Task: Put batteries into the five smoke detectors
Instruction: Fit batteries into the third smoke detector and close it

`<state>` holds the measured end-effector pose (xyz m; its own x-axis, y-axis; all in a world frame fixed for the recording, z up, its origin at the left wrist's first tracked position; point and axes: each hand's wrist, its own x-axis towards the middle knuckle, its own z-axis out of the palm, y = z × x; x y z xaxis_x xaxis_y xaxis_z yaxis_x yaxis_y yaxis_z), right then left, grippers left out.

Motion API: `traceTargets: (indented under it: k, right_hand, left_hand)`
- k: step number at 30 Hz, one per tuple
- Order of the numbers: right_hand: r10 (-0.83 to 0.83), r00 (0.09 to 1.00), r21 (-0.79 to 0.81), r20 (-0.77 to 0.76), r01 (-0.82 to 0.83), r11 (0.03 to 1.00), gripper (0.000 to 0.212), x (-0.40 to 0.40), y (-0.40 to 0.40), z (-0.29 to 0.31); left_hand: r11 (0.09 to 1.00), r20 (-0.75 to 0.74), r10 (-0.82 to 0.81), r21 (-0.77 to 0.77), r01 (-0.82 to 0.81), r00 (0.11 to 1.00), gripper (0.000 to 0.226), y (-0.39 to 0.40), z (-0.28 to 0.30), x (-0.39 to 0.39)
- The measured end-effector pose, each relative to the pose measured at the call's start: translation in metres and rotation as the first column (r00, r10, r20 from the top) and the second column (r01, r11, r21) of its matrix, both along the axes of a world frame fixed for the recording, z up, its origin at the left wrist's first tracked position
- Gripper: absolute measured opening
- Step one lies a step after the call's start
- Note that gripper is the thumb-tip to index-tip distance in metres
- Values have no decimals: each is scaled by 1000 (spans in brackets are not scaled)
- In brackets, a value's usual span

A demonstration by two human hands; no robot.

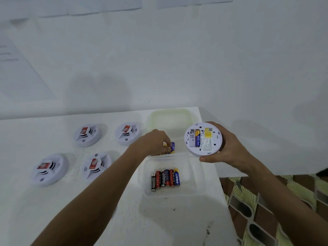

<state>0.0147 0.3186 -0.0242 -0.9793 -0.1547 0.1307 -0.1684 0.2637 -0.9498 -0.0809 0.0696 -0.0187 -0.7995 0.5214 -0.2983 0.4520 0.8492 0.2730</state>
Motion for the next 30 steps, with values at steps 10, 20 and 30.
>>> traceTargets:
  k: [10, 20, 30]
  right_hand:
    - [3, 1000, -17, -29, -4, 1000, 94, 6, -16, 5]
    - [54, 996, -66, -69, -58, 996, 94, 17, -46, 18]
    - [62, 994, -82, -85, -69, 994, 88, 35, -61, 25]
  left_hand:
    - [818, -149, 134, 575, -24, 980, 20, 0, 49, 37]
    - [841, -128, -5, 536, 74, 992, 32, -10, 71, 63]
    - [844, -39, -10, 535, 30, 999, 32, -21, 77, 81]
